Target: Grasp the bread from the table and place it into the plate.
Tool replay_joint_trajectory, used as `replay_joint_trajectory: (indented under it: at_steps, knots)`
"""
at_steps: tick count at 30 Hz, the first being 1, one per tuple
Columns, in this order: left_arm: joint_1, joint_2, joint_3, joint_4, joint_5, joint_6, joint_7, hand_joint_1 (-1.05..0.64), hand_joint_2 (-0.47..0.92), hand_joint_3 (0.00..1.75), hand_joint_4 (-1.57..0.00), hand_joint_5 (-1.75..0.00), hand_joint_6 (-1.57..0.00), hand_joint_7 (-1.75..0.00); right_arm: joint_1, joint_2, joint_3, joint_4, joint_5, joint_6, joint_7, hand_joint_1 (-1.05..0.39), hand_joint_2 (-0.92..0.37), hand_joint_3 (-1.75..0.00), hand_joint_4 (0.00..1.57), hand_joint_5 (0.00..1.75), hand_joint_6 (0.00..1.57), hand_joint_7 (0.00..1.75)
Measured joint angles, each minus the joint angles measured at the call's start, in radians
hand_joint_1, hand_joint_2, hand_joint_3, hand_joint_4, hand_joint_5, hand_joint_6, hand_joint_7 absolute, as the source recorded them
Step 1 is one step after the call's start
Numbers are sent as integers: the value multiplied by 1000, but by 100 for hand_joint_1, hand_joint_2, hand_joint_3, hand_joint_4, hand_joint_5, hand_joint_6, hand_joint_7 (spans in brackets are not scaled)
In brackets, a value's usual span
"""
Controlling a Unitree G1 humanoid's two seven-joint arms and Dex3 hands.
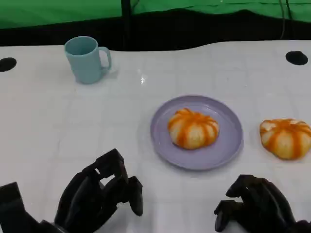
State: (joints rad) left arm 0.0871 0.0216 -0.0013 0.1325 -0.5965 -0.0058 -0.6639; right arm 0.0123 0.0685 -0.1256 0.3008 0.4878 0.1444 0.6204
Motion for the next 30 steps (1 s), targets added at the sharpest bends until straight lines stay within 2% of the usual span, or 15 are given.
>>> replay_joint_trajectory:
  at_steps: [13,30]
  knots:
    - [-36,-13,51,94,2,28,-57,-73,92,21,-86,-175,-64,-175,-3,-2,-4,4,4,3,6,-102,-73,-1,157,73,157,37]
    - [-51,-13,56,103,12,54,-61,-73,92,19,-87,-175,-66,-175,-24,-3,-6,43,4,-17,15,-104,-72,0,157,73,157,39]
